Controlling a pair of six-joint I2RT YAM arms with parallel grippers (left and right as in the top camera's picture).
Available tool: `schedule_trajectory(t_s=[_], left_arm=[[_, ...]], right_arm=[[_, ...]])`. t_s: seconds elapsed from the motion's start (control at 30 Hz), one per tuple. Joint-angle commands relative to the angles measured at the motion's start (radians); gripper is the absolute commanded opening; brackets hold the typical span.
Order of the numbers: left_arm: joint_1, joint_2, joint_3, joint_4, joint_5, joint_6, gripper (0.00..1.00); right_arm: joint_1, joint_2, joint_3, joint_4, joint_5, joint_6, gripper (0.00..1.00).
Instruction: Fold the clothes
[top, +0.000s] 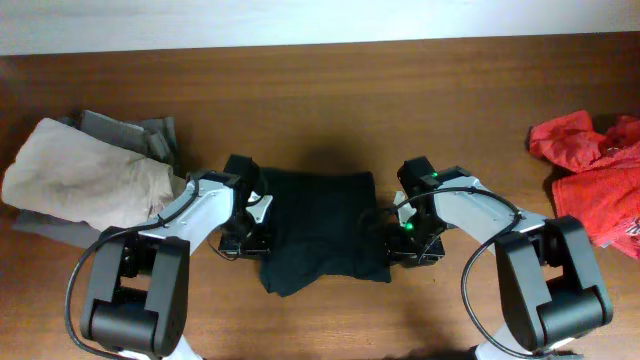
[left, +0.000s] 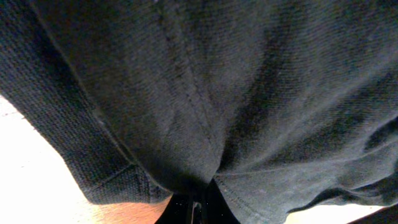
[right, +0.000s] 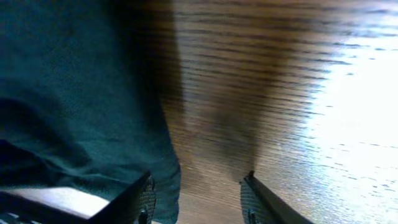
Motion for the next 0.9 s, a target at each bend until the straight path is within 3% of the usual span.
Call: schedule_trajectory(t_s=[0.0,0.2,0.3,0.47,0.67,0.87], left_arm=[[0.006,0.014,-0.01,0.002,-0.024,-0.002,0.02],[0.006,0.014,-0.009,0.002,-0.023,-0.002,0.36],[0.006,0.014,0.0,-0.002,-0.017,-0.002,0.42],[0.006,0.014,0.024,-0.026,-0.016,-0.003,0.42],[0.003,0.015,0.024,-0.044,-0.016,-0.002,0.42],[0.004,0.015,0.024,-0.03,-0.028,-0.002,0.18]], right_arm=[[0.004,-0.028,0.0,0.006,-0.058,-0.035,0.51],[0.032,-0.026,-0.001,0.012,-0.119,-0.059,0.4],[0.058,-0.026,-0.001,0.014,-0.117,-0.058,0.36],[0.071,-0.026,-0.001,0.023,-0.067,-0.007,0.15],[0.071,-0.026,-0.001,0.026,-0.011,-0.002,0.08],[0.071,-0.026,-0.006,0.026,0.012,-0.001,0.04]])
